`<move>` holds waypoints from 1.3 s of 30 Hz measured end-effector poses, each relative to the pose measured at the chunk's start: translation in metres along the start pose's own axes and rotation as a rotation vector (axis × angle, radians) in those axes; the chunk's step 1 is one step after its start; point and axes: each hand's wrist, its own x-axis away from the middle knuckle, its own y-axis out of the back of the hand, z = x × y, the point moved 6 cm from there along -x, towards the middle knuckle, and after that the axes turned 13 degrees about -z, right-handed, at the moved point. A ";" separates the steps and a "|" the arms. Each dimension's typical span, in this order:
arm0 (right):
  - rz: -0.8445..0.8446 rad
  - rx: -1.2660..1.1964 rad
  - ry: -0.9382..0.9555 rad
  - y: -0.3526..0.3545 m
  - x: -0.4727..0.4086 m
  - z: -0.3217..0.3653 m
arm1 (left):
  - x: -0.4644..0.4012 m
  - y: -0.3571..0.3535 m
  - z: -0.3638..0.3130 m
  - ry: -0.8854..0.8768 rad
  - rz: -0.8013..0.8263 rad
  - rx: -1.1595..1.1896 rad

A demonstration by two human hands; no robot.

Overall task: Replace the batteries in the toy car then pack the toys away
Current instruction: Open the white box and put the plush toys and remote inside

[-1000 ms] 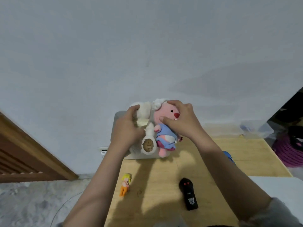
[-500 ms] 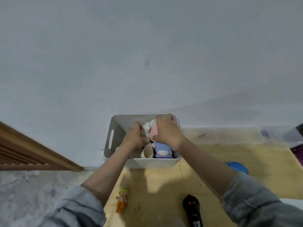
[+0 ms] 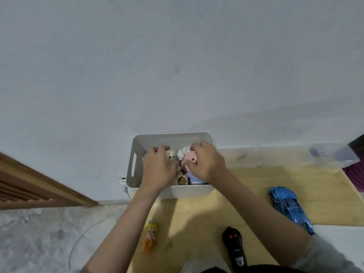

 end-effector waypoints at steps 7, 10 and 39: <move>-0.385 -0.208 -0.142 0.045 0.108 -0.026 | 0.131 0.055 0.030 -0.113 -0.540 0.182; -0.199 -0.090 -0.326 0.021 0.156 -0.055 | 0.154 0.021 0.075 0.042 -0.209 0.054; -0.232 -0.316 -0.005 0.058 0.053 0.039 | 0.035 0.096 0.016 0.217 -0.124 0.428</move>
